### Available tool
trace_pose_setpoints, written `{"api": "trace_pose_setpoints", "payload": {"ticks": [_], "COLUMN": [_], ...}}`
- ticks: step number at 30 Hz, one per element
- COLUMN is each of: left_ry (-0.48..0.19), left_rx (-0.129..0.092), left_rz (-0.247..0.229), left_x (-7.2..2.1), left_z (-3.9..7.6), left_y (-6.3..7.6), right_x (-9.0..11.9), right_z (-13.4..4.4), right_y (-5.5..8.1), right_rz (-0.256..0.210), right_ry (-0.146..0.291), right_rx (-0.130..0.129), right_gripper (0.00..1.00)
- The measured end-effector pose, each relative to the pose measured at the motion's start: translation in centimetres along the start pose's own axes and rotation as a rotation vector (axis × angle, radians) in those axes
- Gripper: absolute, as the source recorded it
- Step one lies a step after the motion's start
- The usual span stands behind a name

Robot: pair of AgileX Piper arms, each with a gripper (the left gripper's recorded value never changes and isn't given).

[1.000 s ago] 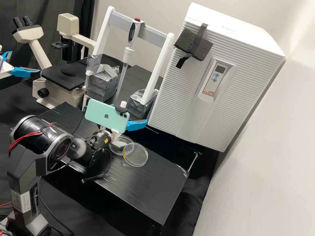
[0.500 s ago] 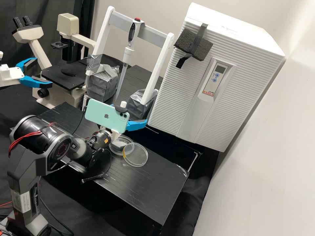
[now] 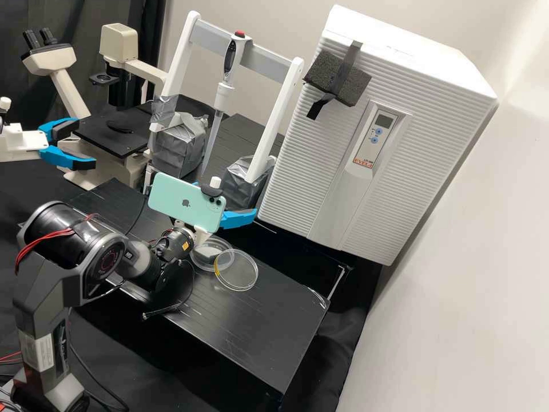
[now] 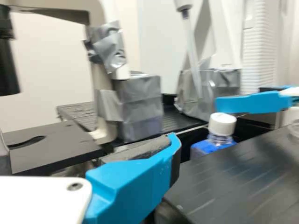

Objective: Open the bottle

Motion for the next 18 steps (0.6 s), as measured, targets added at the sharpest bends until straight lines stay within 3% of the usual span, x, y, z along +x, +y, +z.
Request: {"api": "trace_pose_setpoints", "payload": {"ticks": [7,18], "left_ry": [-0.053,-0.089], "left_rx": [-0.007,-0.005], "left_rz": [-0.030,-0.045], "left_x": [1.02,1.30], "left_z": [0.8,1.4], "left_y": [-1.0,-1.4], "right_x": [0.0,0.0], "right_z": [0.0,0.0], "right_y": [0.0,0.0], "right_rz": [0.000,0.000], "right_ry": [0.000,0.000], "right_rx": [0.000,0.000], "right_gripper": [1.00,1.00]}}
